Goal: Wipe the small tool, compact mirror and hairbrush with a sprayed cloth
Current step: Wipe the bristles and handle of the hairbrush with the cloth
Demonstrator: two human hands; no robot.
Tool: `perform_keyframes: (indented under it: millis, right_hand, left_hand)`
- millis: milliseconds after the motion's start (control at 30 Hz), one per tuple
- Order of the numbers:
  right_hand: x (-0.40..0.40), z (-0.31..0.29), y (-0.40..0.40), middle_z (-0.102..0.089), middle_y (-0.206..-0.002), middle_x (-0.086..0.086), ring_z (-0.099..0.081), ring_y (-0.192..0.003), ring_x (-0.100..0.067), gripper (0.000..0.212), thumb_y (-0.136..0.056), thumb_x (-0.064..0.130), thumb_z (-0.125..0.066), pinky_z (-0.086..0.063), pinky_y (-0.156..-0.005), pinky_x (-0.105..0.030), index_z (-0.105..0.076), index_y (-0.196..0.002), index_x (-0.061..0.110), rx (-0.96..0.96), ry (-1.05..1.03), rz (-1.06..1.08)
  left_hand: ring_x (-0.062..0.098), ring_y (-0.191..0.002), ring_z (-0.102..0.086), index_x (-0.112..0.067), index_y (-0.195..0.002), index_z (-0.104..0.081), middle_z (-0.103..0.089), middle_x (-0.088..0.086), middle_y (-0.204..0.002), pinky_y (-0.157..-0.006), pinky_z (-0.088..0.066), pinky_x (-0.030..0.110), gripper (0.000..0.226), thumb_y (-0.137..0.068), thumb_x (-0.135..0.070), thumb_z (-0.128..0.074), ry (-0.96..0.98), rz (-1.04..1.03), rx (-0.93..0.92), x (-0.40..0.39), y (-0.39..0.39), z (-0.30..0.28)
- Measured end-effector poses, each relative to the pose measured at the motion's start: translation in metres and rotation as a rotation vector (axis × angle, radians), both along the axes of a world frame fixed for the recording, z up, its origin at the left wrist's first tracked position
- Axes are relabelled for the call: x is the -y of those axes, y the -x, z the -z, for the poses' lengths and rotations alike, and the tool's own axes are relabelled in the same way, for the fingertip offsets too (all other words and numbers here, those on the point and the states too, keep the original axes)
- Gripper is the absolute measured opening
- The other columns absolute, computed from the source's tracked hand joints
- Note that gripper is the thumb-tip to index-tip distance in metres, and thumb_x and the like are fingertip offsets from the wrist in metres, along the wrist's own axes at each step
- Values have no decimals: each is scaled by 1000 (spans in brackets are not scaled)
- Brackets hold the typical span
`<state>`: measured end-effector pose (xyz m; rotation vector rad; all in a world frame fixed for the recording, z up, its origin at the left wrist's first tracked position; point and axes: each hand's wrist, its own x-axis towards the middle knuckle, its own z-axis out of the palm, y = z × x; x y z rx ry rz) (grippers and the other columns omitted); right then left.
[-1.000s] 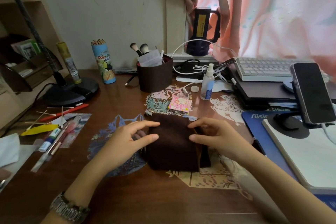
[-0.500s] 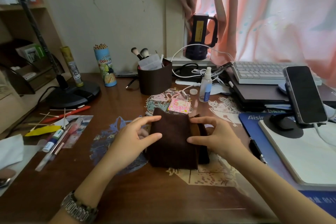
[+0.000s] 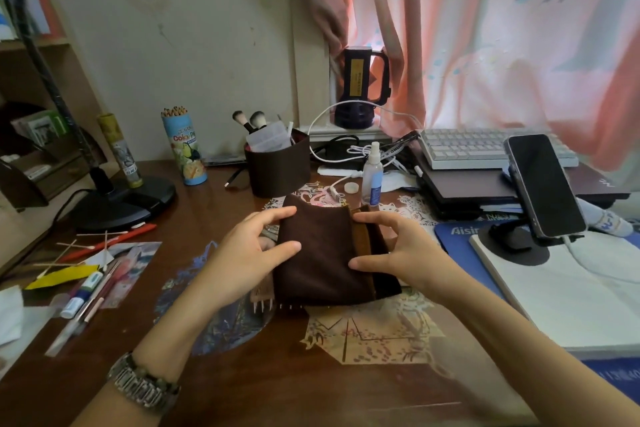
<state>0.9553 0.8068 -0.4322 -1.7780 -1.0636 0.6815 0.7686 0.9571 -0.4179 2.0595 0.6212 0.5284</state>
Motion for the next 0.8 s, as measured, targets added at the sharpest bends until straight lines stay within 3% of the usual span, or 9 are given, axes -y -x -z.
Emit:
perform_keyframes:
  millis: [67, 167, 200, 300, 433, 500, 567, 667, 800]
  right_hand:
    - [2, -1, -9, -50, -132, 4, -56, -116, -19, 71, -60, 27, -87, -50, -96, -45, -54, -122, 40, -25, -22, 10]
    - [8, -3, -28, -53, -129, 1, -61, -110, -21, 81, -48, 36, -88, -53, -92, -43, -56, -122, 38, -39, -34, 38]
    - [11, -5, -35, -52, -130, 2, -62, -108, -20, 79, -51, 31, -88, -54, -90, -43, -57, -123, 36, -49, -36, 41]
    - [19, -10, -55, -54, -127, 0, -65, -103, -18, 73, -63, 7, -84, -56, -87, -40, -55, -127, 27, -103, -45, 35]
    - [22, -11, -80, -52, -125, 0, -62, -103, -18, 73, -65, 1, -82, -58, -80, -34, -54, -129, 23, -46, -36, 100]
    - [20, -9, -89, -48, -126, 2, -59, -106, -20, 72, -66, 1, -82, -56, -85, -39, -53, -129, 22, 11, -24, 130]
    - [17, -5, -99, -45, -128, 4, -56, -108, -19, 72, -68, 1, -80, -53, -91, -41, -52, -131, 20, 70, -6, 150]
    - [10, 3, -111, -41, -131, 4, -51, -111, -16, 74, -69, 2, -79, -46, -99, -34, -49, -134, 18, 176, 52, 163]
    - [3, 19, -122, -39, -135, 3, -43, -124, -16, 77, -67, 4, -80, -34, -104, -24, -48, -136, 16, 262, 123, 165]
  left_hand:
    - [24, -79, -70, -39, -126, -50, -62, -3, -117, -76, -58, 39, 51, -84, -16, -68, 45, 25, -31, -1, -8, -4]
    - [11, -55, -66, -28, -133, -47, -72, 1, -77, -53, -51, 20, 55, -85, -10, -66, 135, 74, -63, 2, -27, -10]
    - [10, -54, -66, -27, -134, -47, -72, 2, -76, -50, -49, 18, 55, -86, -8, -65, 161, 85, -64, 2, -35, -12]
    - [4, -54, -66, -20, -134, -47, -64, 2, -106, -45, -48, 16, 54, -85, -3, -64, 239, 94, -45, 3, -65, -15]
    - [9, -57, -69, -19, -135, -45, -59, -1, -106, -47, -52, 21, 59, -83, -1, -65, 288, 123, -102, 2, -104, -15]
    - [15, -74, -72, -20, -138, -42, -54, 5, -126, -59, -59, 32, 65, -81, -2, -68, 270, 134, -133, -3, -120, -8]
    - [24, -84, -72, -20, -140, -40, -54, 10, -128, -72, -59, 44, 69, -80, -2, -68, 275, 143, -162, -7, -135, -2]
    - [25, -89, -70, -18, -143, -35, -53, 7, -124, -73, -59, 44, 71, -82, 0, -67, 299, 172, -210, -11, -151, 7]
    - [25, -97, -67, -19, -145, -31, -44, 12, -138, -76, -59, 44, 76, -81, -1, -68, 343, 197, -298, -17, -161, 18]
